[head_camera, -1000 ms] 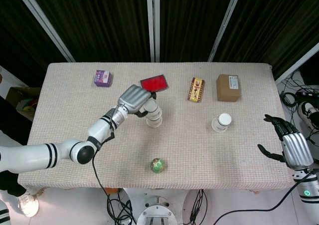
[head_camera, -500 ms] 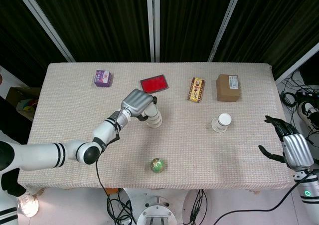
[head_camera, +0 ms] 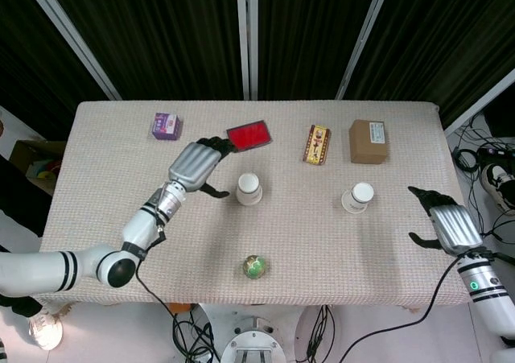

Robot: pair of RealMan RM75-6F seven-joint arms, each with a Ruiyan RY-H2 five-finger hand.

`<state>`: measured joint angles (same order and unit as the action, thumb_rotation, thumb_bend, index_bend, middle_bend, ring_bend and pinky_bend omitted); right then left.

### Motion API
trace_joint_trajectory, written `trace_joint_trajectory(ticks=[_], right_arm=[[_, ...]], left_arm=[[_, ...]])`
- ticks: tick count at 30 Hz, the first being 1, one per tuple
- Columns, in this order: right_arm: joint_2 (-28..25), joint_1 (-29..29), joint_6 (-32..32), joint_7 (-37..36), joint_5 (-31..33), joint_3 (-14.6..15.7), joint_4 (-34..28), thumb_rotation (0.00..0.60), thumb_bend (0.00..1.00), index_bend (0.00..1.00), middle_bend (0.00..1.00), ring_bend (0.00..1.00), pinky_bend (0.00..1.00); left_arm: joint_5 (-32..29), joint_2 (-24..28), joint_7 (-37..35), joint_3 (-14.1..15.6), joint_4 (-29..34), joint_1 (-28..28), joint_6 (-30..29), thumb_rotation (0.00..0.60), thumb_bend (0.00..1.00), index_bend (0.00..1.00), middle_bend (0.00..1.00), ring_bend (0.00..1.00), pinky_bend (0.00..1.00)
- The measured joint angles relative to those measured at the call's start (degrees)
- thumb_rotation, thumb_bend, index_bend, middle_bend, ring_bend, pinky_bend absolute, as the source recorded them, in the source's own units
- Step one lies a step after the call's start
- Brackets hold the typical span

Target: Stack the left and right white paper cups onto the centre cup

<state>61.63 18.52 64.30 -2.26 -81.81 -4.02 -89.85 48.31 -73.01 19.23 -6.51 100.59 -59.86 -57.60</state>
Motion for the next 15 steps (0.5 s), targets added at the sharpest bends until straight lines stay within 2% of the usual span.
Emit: trace_joint_trajectory(ticks=[7,15], right_arm=[[5.0,7.8,-9.1,4.5,5.7,-3.3,3.5,0.600,0.16,0.11,0.20,0.15,0.28],[8.4,12.6,-15.0,9.7,7.9,-3.6,5.9,0.600,0.22,0.14,0.24,0.15,0.28]], left_arm=[[6.1,1.4,-1.8,4.8,1.6,9.2,-7.0,0.502,0.06,0.20,0.16,0.14,0.23],[9.8,3.9,-3.2,7.9,3.0,16.2,-9.8,0.504,0.06,0.20,0.16,0.14,0.23]])
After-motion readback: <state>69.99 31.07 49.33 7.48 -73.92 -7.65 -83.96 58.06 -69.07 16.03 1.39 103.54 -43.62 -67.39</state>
